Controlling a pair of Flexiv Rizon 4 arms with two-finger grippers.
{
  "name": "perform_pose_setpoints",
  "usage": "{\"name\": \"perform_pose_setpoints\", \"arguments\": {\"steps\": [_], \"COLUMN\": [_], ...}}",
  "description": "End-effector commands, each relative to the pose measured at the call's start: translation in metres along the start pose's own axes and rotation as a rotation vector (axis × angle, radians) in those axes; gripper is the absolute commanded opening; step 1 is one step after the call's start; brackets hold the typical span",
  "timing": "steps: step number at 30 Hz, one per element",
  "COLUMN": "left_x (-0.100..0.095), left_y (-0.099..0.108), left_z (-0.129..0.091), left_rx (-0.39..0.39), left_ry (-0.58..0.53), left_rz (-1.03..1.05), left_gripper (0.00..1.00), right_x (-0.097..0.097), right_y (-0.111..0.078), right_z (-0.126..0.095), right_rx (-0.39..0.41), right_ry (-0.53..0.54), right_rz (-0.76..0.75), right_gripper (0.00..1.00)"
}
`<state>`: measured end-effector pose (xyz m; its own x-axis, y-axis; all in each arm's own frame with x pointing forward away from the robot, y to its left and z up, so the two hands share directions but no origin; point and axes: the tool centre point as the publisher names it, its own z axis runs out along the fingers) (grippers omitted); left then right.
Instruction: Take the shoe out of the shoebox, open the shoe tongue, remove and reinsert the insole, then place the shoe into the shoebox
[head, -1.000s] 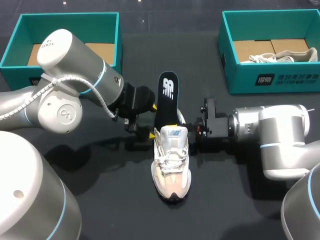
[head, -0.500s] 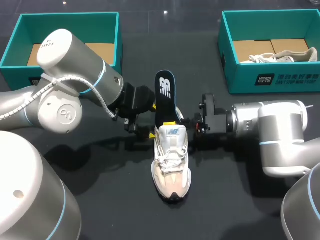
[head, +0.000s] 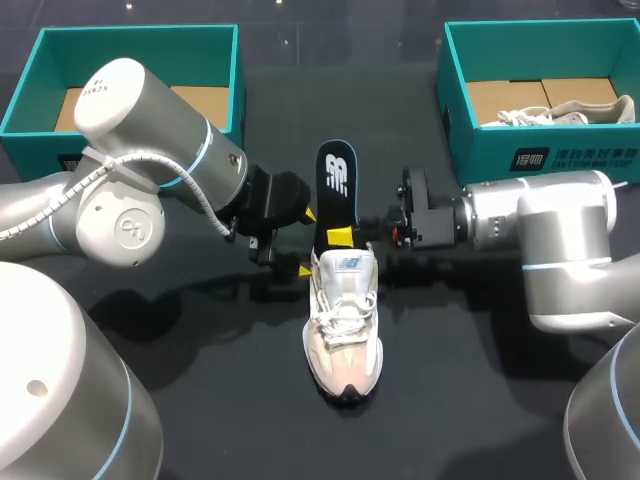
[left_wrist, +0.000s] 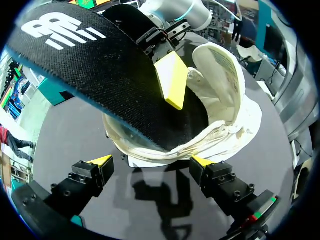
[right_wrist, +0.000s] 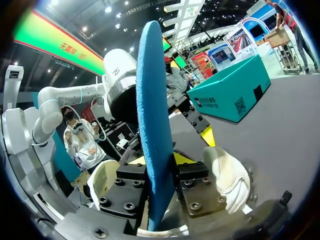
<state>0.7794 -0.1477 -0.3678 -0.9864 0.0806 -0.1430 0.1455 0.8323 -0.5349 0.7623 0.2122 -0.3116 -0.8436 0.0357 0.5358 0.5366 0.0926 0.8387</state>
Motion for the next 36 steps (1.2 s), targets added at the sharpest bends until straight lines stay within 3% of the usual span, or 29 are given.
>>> {"name": "perform_pose_setpoints", "arguments": {"steps": [1,7,8,10,19,36], "left_x": [0.0,0.0,0.0,0.0,0.0,0.0], "left_y": [0.0,0.0,0.0,0.0,0.0,0.0], "left_z": [0.001,0.001,0.001,0.001,0.001,0.001], "left_rx": [0.001,0.001,0.001,0.001,0.001,0.001], "left_ry": [0.0,0.0,0.0,0.0,0.0,0.0], "left_rz": [0.001,0.001,0.001,0.001,0.001,0.001], "left_gripper": [1.0,1.0,1.0,1.0,1.0,1.0], "right_x": [0.001,-0.003,-0.004,-0.008,-0.016,0.011], "right_y": [0.008,0.017,0.018,0.019,-0.003,-0.042], "right_z": [-0.005,-0.007,-0.007,-0.006,-0.003,0.0], "right_rx": [0.013,0.023,0.025,0.024,-0.003,-0.023], "right_ry": [0.004,0.02,0.023,0.034,0.073,0.041], "right_rz": [-0.003,-0.014,-0.014,-0.005,0.07,0.166], "right_gripper": [0.25,0.22,0.18,0.0,0.0,0.0]}}
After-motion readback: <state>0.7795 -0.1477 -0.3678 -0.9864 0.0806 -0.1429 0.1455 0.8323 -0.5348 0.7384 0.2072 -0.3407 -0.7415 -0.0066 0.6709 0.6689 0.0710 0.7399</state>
